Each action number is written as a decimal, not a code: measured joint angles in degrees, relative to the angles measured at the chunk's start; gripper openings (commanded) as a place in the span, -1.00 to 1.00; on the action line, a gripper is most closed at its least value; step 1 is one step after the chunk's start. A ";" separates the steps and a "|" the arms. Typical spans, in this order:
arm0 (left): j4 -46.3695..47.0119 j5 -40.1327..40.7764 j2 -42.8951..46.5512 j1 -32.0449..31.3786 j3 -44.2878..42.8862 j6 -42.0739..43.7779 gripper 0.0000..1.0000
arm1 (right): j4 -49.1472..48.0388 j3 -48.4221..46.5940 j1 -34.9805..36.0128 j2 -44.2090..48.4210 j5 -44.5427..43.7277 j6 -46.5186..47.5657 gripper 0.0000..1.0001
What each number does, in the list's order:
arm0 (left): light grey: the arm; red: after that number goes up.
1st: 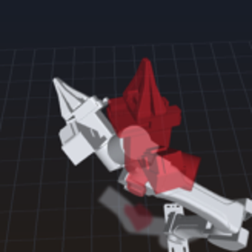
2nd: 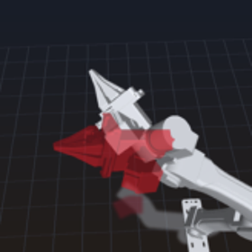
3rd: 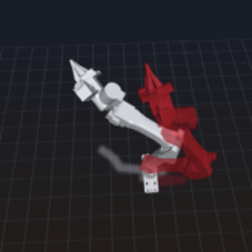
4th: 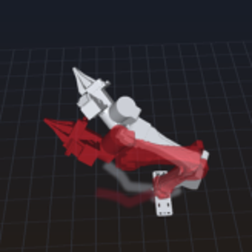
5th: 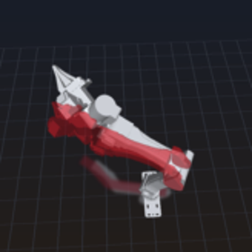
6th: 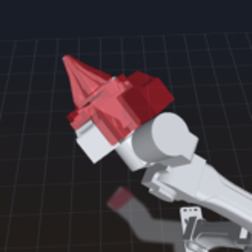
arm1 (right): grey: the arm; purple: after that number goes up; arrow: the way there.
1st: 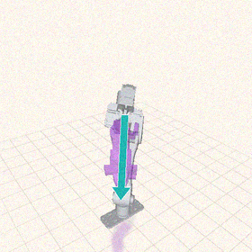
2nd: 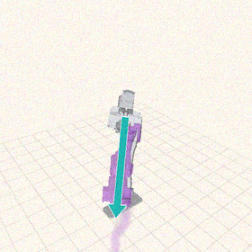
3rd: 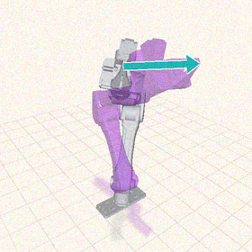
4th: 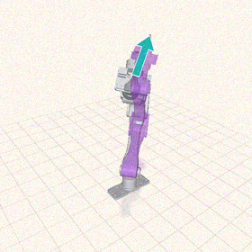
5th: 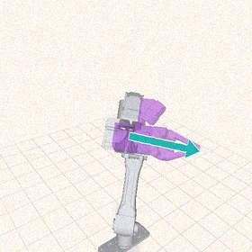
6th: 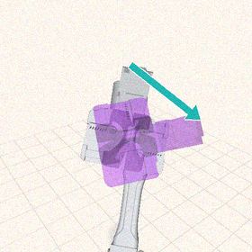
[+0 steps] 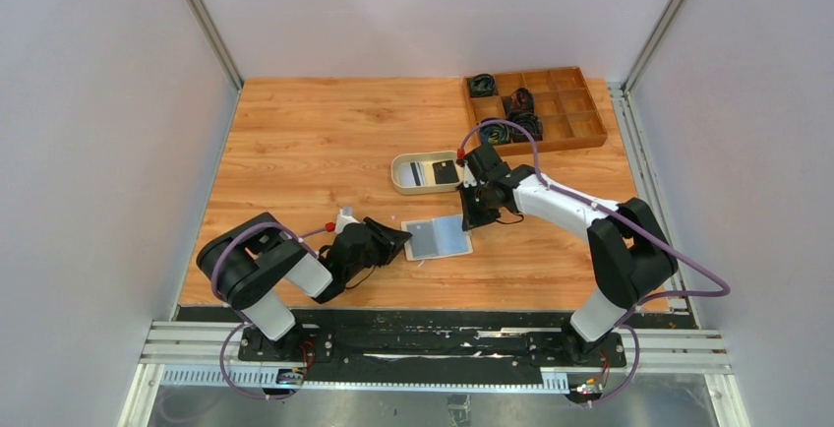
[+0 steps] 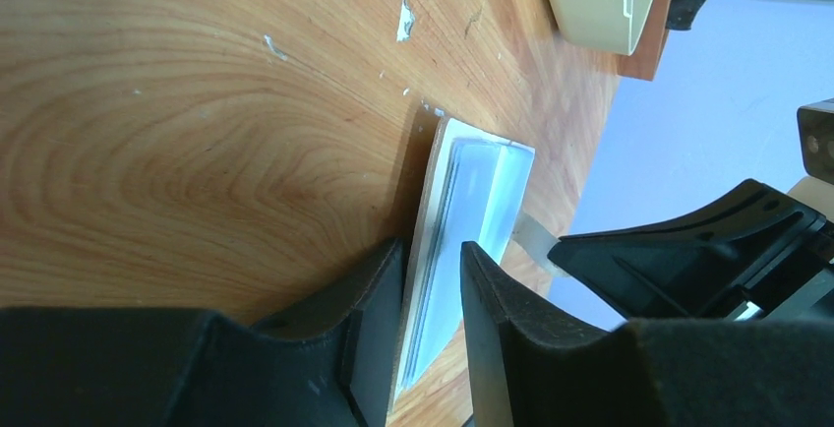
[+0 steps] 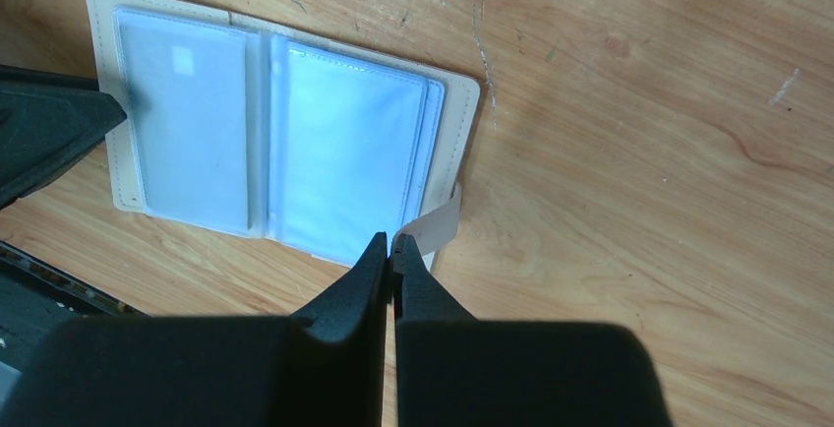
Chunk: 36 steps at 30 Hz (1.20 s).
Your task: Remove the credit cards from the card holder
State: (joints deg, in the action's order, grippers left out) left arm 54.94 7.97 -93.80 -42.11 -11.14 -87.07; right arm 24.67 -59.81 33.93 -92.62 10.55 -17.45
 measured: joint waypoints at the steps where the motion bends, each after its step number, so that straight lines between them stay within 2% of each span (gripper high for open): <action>1: -0.48 0.20 0.37 0.02 0.04 0.02 -0.27 | -0.02 0.00 0.00 0.00 0.00 0.00 -1.00; 4: -2.95 1.05 1.92 0.04 0.07 0.20 -0.42 | -0.09 0.00 0.00 0.00 0.04 0.00 -1.00; 6: -4.04 1.46 2.36 0.04 0.07 0.31 -0.61 | -0.11 0.00 0.00 0.00 0.11 0.00 -1.00; 13: -5.44 1.81 2.91 0.39 0.17 0.28 -0.71 | -0.26 0.00 0.00 0.00 0.48 0.00 -1.00; 16: -6.56 2.27 3.87 0.42 0.22 0.31 -1.00 | -0.26 0.00 0.00 0.00 0.52 0.00 -1.00; 18: -7.58 2.62 4.90 0.48 0.22 0.63 -1.00 | -0.28 0.00 0.00 0.00 0.57 0.00 -0.98; 19: -8.22 2.82 5.40 0.52 0.22 0.85 -1.00 | -0.26 0.00 0.00 0.00 0.61 0.00 -0.91; 21: -9.27 3.04 6.25 0.59 0.22 1.53 -1.00 | -0.26 -0.02 0.00 0.00 0.87 0.00 -0.54; 23: -10.64 3.19 7.23 0.68 0.09 2.91 -1.00 | -0.15 -0.13 0.00 0.00 1.11 0.15 -0.03; 25: -13.05 3.39 8.35 0.70 -0.72 4.59 -1.00 | 0.46 -0.87 0.07 -0.02 0.98 0.17 0.27; 29: -18.16 4.55 11.17 0.74 -1.97 8.04 -1.00 | 2.29 -5.68 1.55 0.00 -1.57 -0.02 0.54; 36: -22.45 6.97 14.49 0.74 -2.05 10.43 -1.00 | 2.75 -13.68 10.49 -1.66 -6.05 -2.62 0.60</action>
State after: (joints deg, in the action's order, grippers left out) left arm 32.49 14.94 -79.31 -41.36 -13.19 -76.64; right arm 27.42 -73.49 44.42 -94.28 4.49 -20.08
